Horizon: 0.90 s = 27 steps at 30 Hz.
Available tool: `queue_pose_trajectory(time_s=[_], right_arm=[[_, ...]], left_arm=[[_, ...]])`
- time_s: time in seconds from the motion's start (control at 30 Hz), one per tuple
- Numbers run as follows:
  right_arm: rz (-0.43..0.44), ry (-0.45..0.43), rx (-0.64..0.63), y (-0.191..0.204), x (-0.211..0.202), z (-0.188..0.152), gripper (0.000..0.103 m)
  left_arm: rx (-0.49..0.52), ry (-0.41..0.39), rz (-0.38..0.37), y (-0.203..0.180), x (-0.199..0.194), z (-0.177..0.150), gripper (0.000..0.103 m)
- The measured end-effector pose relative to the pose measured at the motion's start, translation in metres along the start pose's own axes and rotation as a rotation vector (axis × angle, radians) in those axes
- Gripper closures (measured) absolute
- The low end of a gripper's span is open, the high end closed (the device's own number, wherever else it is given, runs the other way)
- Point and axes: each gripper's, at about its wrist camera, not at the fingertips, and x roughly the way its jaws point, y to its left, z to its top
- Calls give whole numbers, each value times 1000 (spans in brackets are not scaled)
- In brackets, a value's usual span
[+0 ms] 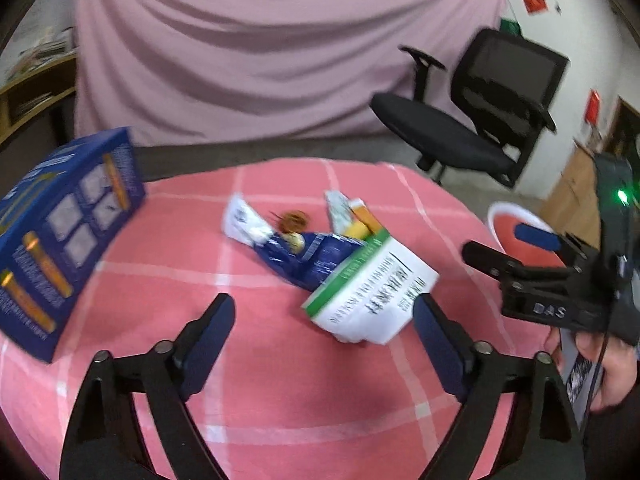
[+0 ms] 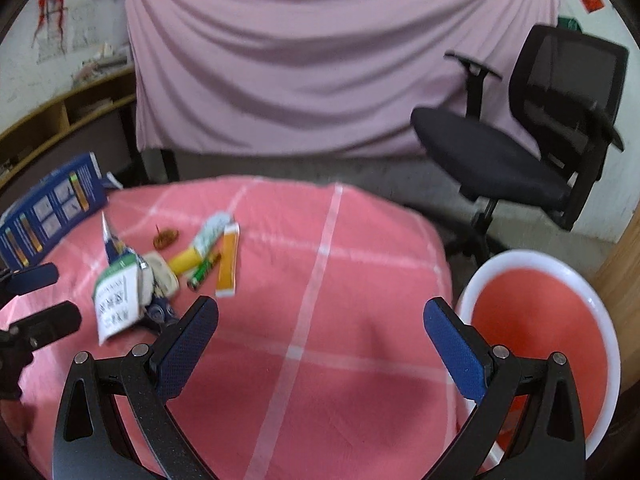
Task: Collect trash
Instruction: 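Return both tools over the table toward the remaining trash, then grasp the white roller box with the left tool while the right tool grasps the blue wrapper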
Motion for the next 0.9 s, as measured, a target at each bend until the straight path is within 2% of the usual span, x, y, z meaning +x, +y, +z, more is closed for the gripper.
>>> queue_pose_trajectory(time_s=[0.13, 0.2, 0.27, 0.33, 0.43, 0.53, 0.7, 0.8, 0.87, 0.9], right_arm=[[16, 43, 6, -2, 7, 0, 0], [24, 52, 11, -3, 7, -1, 0], [31, 55, 16, -5, 7, -1, 0], [37, 59, 20, -6, 7, 0, 0], [46, 69, 27, -7, 10, 2, 0], [61, 70, 25, -7, 10, 2, 0], [103, 52, -16, 2, 8, 3, 0], [151, 29, -64, 12, 3, 3, 0], [179, 11, -103, 21, -1, 2, 0], [188, 3, -122, 25, -3, 2, 0]], left_arm=[[61, 27, -25, -8, 10, 5, 20], [76, 38, -39, -9, 15, 8, 27], [90, 56, -58, -9, 22, 10, 40], [90, 83, -78, -7, 29, 11, 48], [67, 88, -99, -2, 29, 11, 48], [53, 73, -90, 1, 23, 12, 48], [-15, 51, -63, 18, 7, 5, 48], [-106, 50, -21, 37, -4, -3, 48], [-182, 52, 6, 54, -12, -9, 56], [-204, 53, 26, 58, -17, -13, 56]])
